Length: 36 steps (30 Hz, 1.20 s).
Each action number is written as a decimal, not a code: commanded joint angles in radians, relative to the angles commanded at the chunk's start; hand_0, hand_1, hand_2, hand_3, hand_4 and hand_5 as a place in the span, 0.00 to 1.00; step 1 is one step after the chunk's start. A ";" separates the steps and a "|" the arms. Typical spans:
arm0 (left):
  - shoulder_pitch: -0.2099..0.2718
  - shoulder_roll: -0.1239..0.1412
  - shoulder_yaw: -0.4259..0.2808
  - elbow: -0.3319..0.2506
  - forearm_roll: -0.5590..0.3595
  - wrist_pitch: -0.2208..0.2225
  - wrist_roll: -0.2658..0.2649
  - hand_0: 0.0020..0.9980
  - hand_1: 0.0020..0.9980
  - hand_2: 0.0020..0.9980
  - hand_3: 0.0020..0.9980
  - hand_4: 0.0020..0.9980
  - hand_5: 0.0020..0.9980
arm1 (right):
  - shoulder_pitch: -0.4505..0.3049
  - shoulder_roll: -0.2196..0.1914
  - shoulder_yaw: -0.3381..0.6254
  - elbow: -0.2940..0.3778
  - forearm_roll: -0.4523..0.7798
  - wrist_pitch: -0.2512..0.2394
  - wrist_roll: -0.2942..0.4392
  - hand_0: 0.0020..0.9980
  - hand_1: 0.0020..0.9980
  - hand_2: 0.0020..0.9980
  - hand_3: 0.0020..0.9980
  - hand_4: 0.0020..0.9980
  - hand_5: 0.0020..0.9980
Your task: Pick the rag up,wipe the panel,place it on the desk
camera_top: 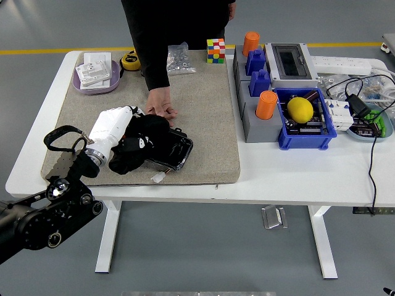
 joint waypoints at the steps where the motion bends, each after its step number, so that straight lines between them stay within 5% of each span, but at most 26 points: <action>1: 0.000 0.000 0.003 -0.005 0.000 0.000 0.000 0.21 0.16 0.48 0.36 0.38 0.00 | 0.000 0.000 -0.001 0.000 0.000 0.000 0.000 0.70 0.58 0.65 0.58 1.00 0.54; 27: -0.040 0.010 0.117 -0.086 -0.024 -0.027 0.008 0.21 0.16 0.49 0.37 0.39 0.00 | 0.002 -0.007 -0.007 0.000 0.004 0.001 -0.001 0.69 0.58 0.65 0.58 1.00 0.54; 36: -0.039 0.010 0.118 -0.098 -0.069 -0.053 -0.076 0.21 0.16 0.49 0.37 0.40 0.00 | 0.002 -0.008 -0.007 -0.001 0.005 0.001 -0.001 0.69 0.58 0.65 0.58 1.00 0.55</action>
